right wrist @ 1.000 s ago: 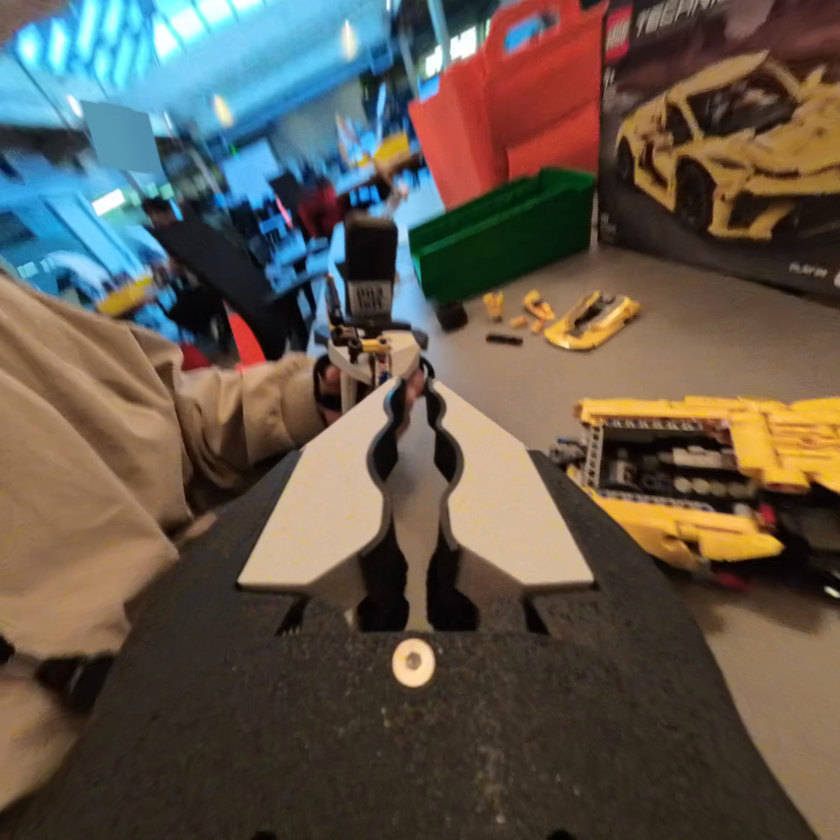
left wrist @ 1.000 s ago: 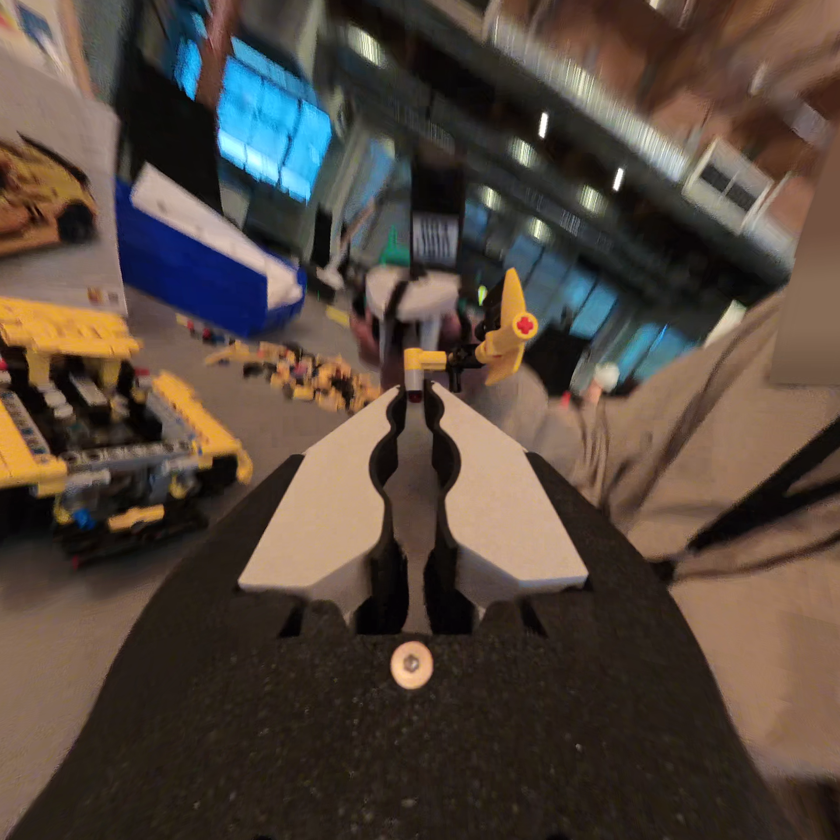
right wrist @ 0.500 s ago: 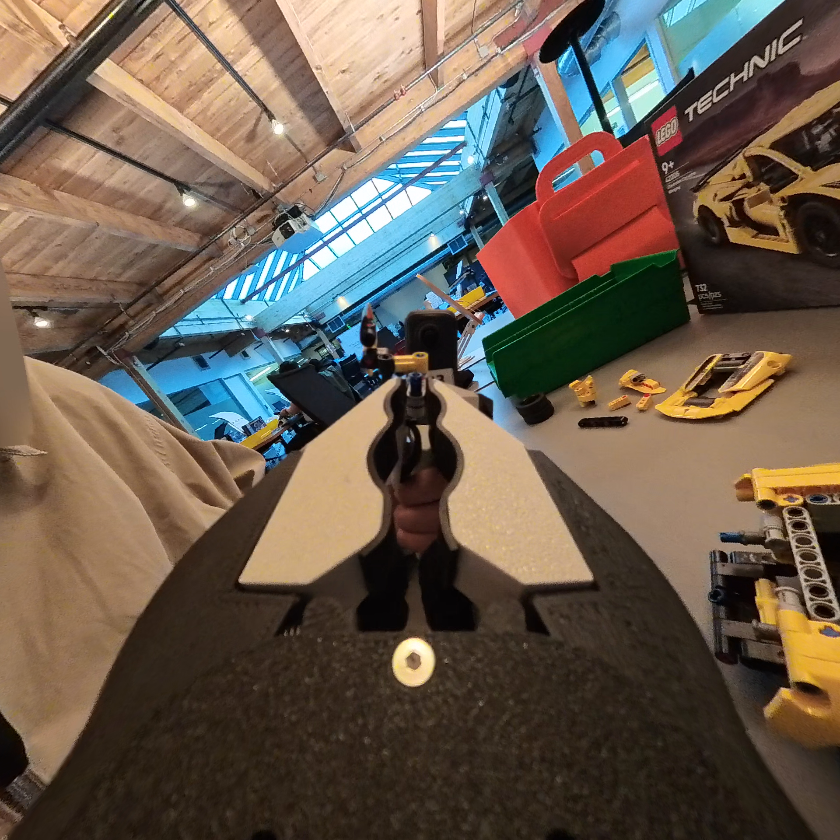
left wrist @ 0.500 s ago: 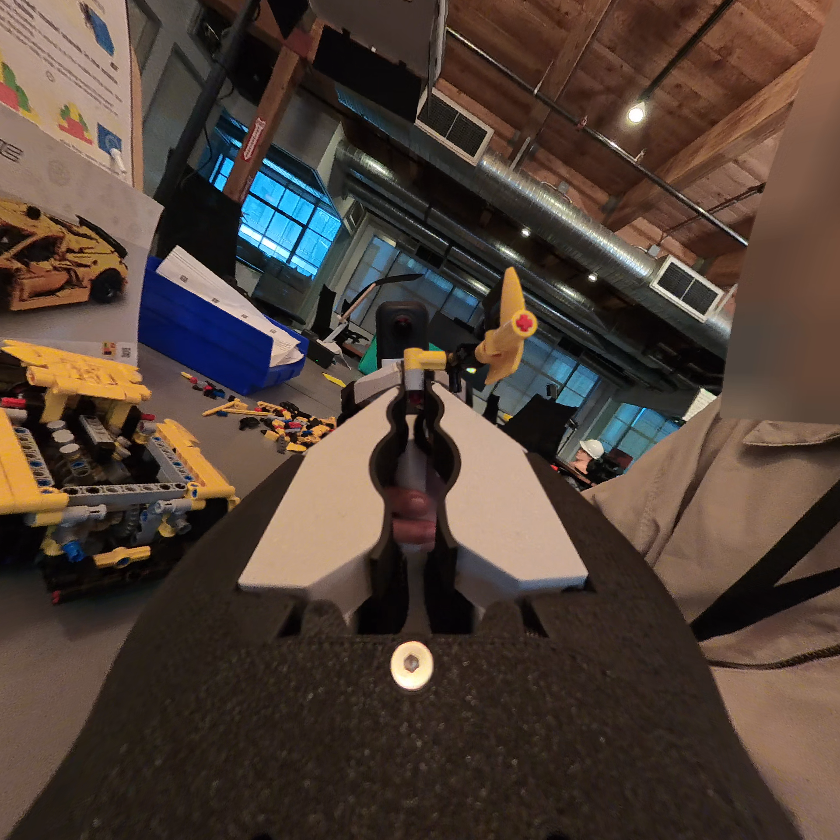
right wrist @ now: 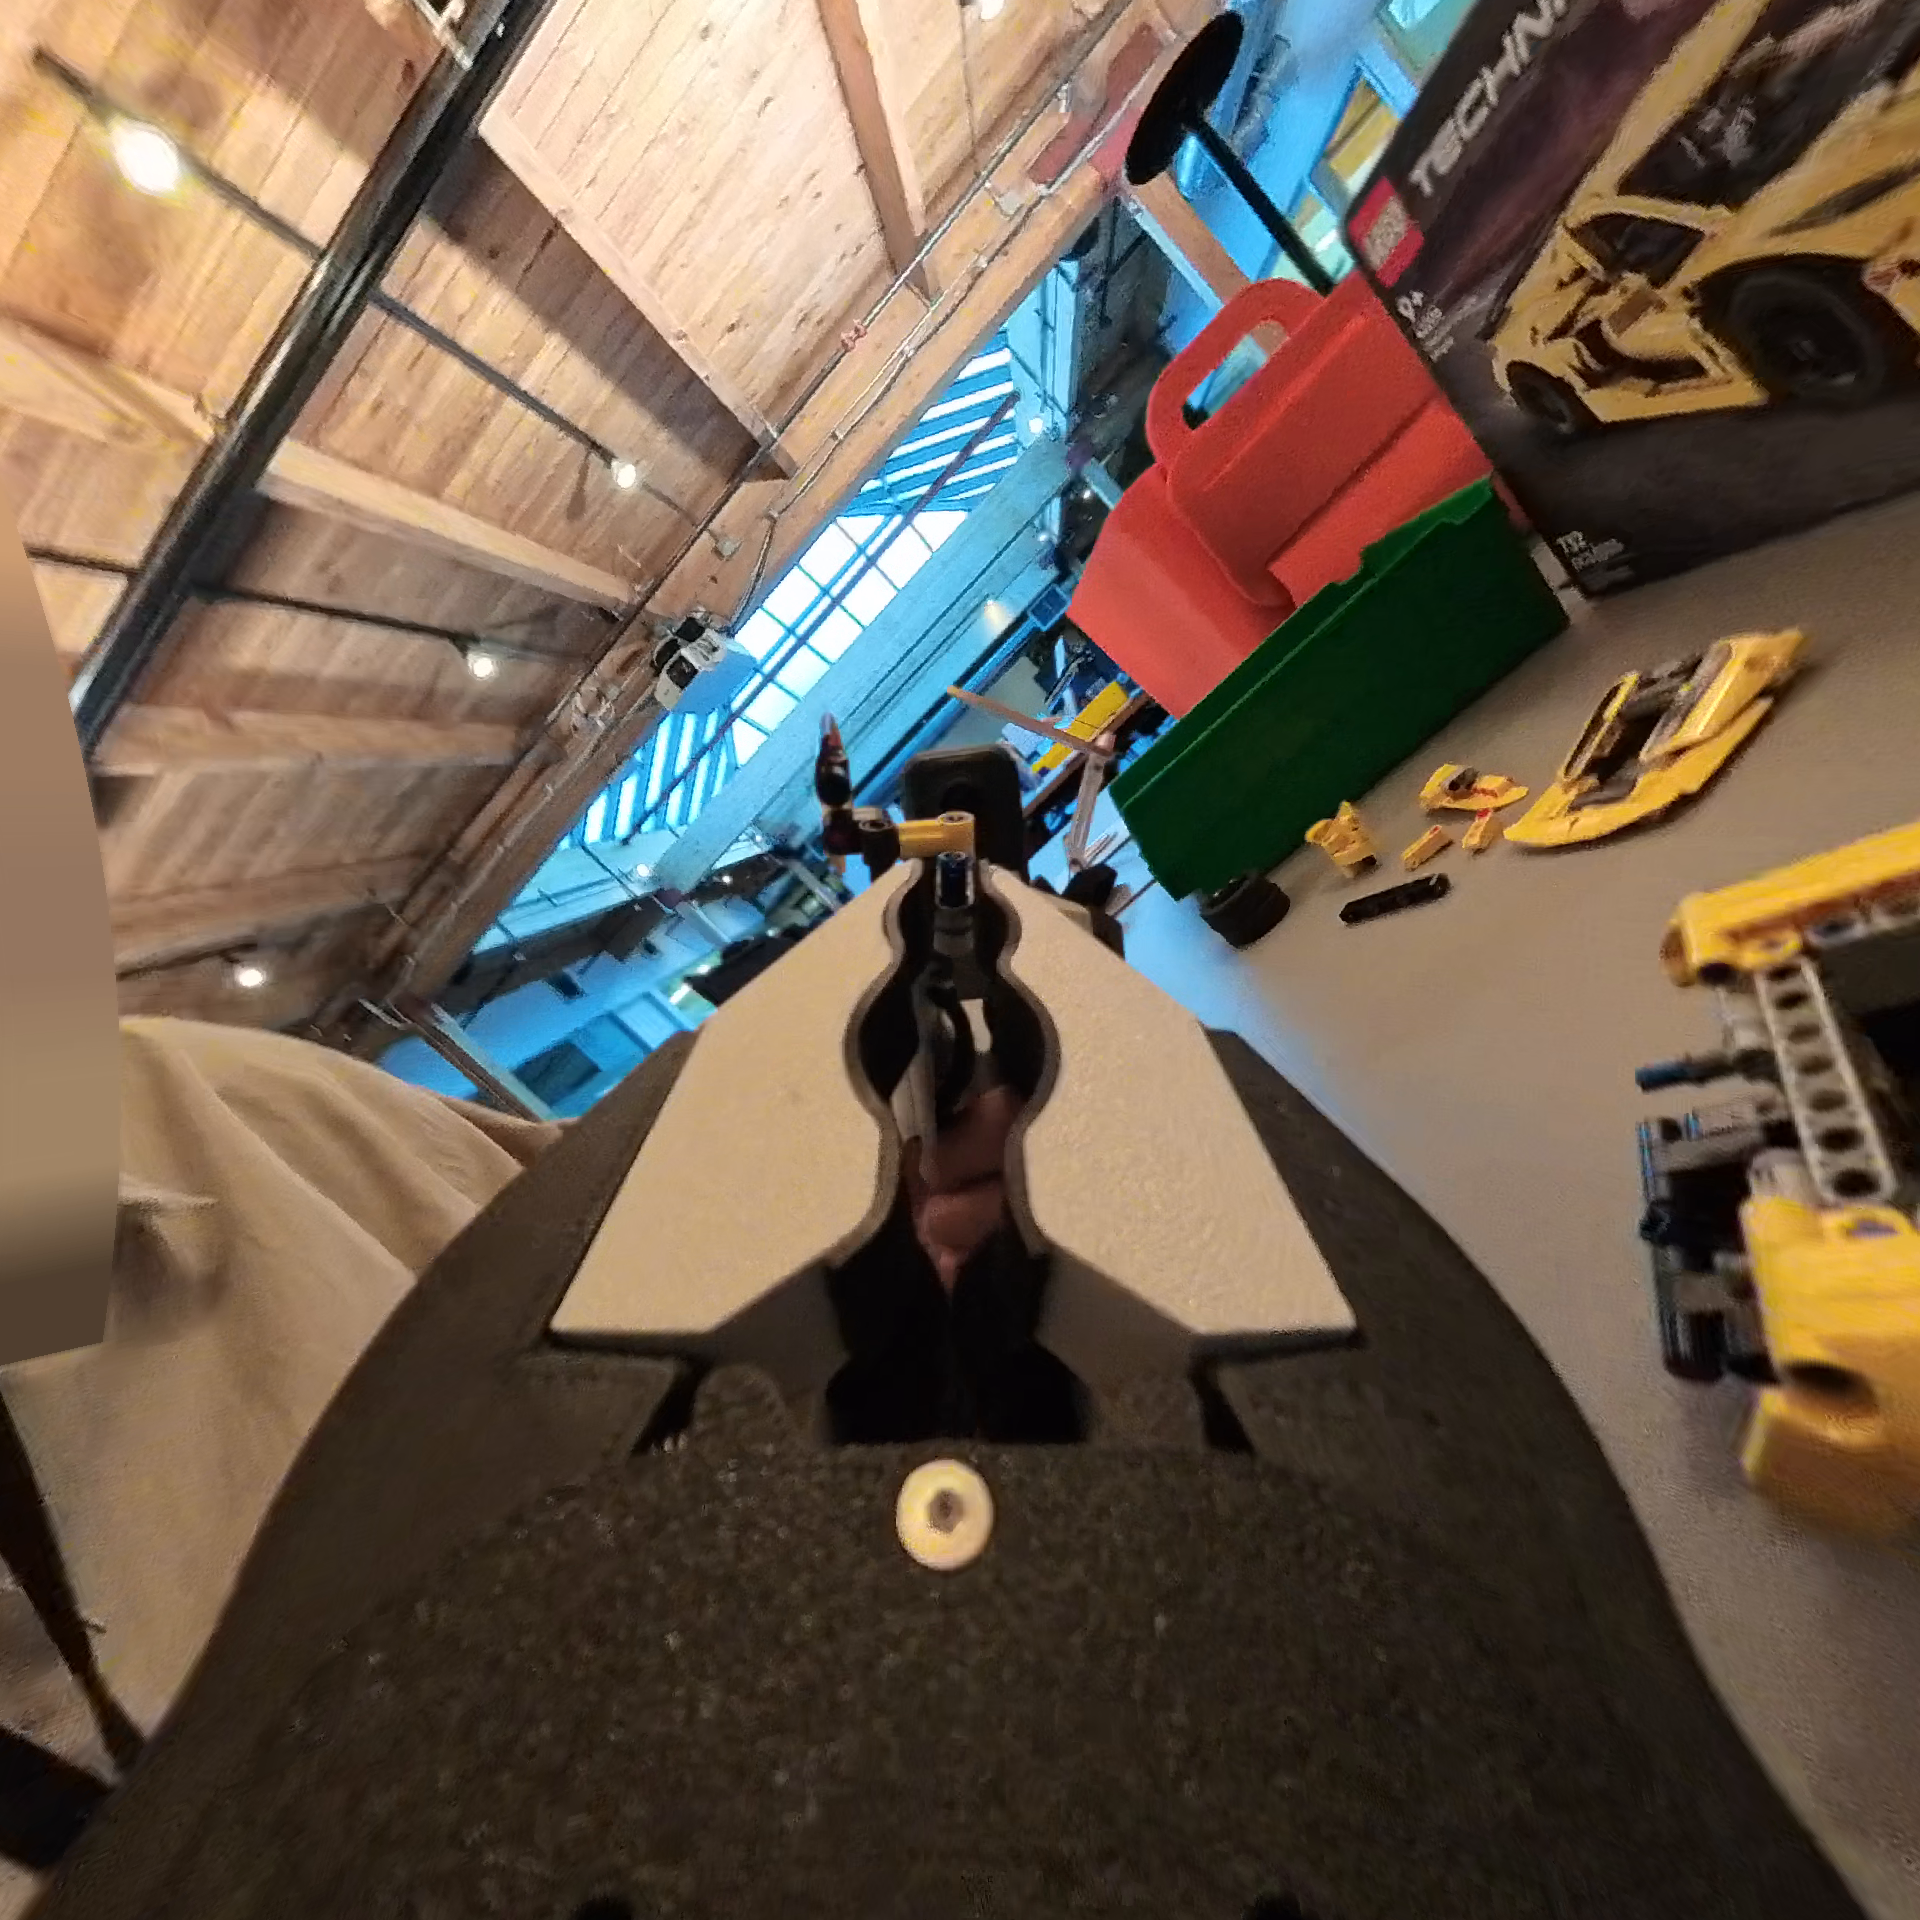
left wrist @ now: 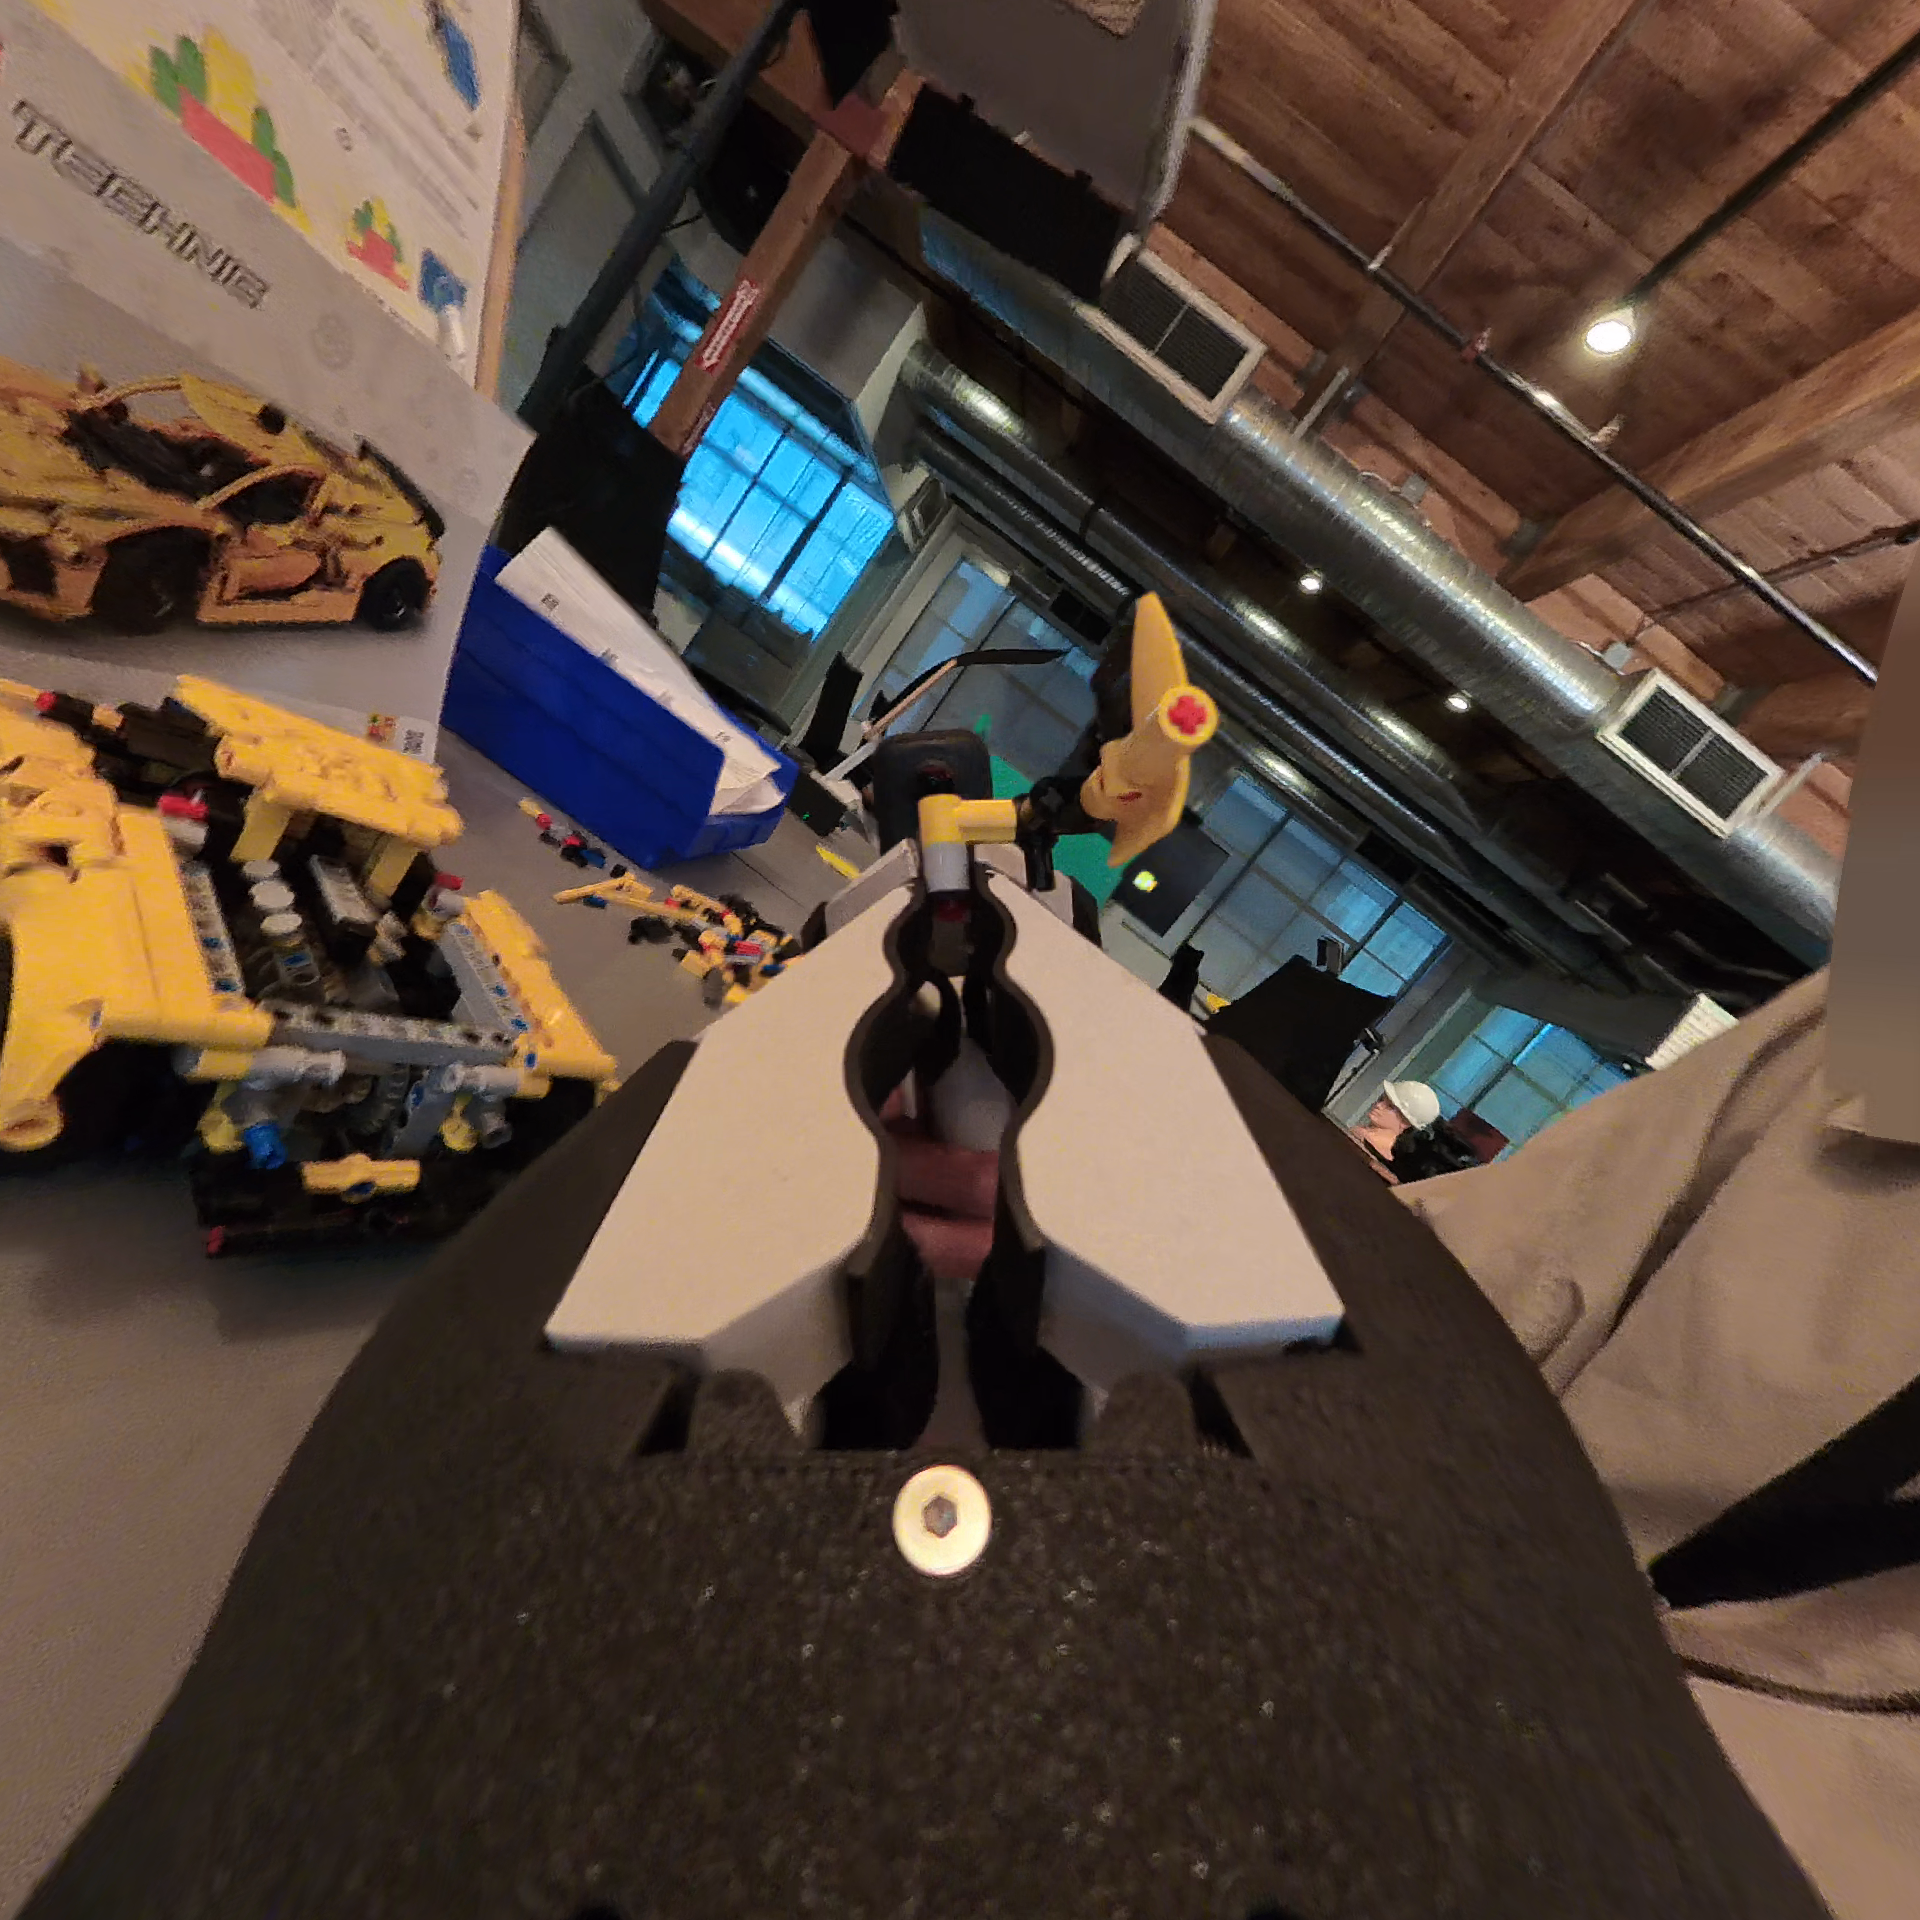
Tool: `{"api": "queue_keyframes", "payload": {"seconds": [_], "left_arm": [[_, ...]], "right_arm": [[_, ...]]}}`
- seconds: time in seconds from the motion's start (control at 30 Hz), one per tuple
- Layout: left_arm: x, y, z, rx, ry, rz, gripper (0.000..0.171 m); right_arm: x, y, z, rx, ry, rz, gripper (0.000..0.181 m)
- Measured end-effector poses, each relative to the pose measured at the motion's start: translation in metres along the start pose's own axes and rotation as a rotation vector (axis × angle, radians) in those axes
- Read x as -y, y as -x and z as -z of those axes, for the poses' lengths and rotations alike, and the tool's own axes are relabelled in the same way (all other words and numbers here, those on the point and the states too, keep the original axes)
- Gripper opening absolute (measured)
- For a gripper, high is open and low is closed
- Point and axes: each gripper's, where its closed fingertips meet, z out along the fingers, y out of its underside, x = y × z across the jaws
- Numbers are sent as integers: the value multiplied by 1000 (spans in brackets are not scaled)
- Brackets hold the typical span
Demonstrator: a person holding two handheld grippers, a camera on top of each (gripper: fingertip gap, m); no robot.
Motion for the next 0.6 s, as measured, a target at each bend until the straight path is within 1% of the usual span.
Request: {"api": "queue_keyframes", "payload": {"seconds": [0.07, 0.1, 0.13, 0.23, 0.33, 0.37, 0.4, 0.43, 0.47, 0.53, 0.6], "left_arm": [[-11, 13, -2, 54, 75, 35, 6], [-14, 17, -3, 64, 100, 42, 6], [-15, 17, -3, 63, 108, 43, 6], [-16, 18, -3, 71, 113, 20, 6], [-18, 18, -4, 71, 126, 13, 6], [-25, 18, -4, 66, 165, 12, 4], [-45, 21, -2, 90, 264, -12, 5], [-58, 21, 0, 104, 296, -22, 5], [-62, 20, 1, 101, 297, 2, 5], [-47, 24, 1, 92, 235, 42, 5], [-38, 23, -4, 53, 195, 96, 5]], "right_arm": [[-4, -15, 8, -14, -11, -136, 3], [-5, -19, 11, -16, -13, -158, 3], [-5, -19, 12, -14, -19, -157, 2], [-2, -21, 11, -71, -21, -77, 1], [-1, -22, 12, -46, -35, -115, 0], [17, -19, 20, -16, -153, -124, 2], [54, -21, 46, 14, -334, -160, 1], [76, -26, 70, 7, -392, -156, 2], [90, -25, 86, -24, -423, -111, 1], [81, -14, 79, -103, -275, 49, 2], [71, -10, 68, -104, -200, 95, 2]]}}
